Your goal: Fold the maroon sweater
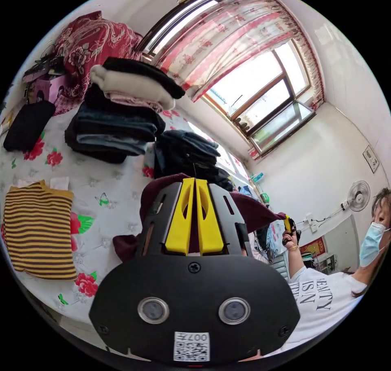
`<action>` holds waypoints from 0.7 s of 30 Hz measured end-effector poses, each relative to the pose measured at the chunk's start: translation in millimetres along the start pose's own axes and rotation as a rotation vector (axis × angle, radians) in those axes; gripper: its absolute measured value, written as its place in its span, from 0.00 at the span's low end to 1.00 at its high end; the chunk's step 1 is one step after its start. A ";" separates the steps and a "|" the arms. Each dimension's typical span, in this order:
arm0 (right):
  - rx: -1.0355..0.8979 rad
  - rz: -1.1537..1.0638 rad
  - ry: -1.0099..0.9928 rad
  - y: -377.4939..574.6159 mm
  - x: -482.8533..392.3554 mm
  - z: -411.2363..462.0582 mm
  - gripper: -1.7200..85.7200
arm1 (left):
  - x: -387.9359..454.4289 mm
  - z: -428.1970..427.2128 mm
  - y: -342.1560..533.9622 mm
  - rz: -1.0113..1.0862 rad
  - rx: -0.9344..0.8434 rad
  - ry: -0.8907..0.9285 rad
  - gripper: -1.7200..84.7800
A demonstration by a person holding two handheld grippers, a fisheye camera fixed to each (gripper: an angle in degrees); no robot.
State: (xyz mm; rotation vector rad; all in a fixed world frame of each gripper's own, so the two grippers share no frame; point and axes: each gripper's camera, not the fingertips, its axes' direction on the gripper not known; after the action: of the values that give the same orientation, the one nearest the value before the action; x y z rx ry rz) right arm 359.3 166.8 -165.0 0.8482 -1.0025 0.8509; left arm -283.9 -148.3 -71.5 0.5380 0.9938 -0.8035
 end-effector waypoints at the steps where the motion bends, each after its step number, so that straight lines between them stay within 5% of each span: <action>1: 0.020 -0.069 -0.028 -9.3 -23.8 0.1 0.02 | 12.8 -19.6 -12.5 0.035 0.064 0.010 0.01; 7: 0.029 -0.301 -0.078 0.3 -89.2 -33.0 0.02 | 65.1 -94.4 11.8 0.239 0.223 -0.031 0.01; 12: -0.124 -0.330 0.140 59.1 -68.8 -54.5 0.02 | 32.9 -82.9 98.6 0.139 0.074 -0.199 0.01; 17: -0.376 -0.033 0.525 162.4 42.8 -49.0 0.02 | -70.0 -2.0 225.3 -0.131 -0.267 -0.400 0.01; 21: -0.386 0.344 0.525 225.6 122.5 -59.8 0.02 | -125.8 16.0 280.1 -0.435 -0.363 -0.377 0.01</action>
State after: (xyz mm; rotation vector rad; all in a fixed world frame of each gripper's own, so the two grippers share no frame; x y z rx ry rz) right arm 216.0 337.6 -24.4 0.1046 -0.8107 1.0560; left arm -90.9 52.0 59.5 -0.1505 0.8845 -1.0339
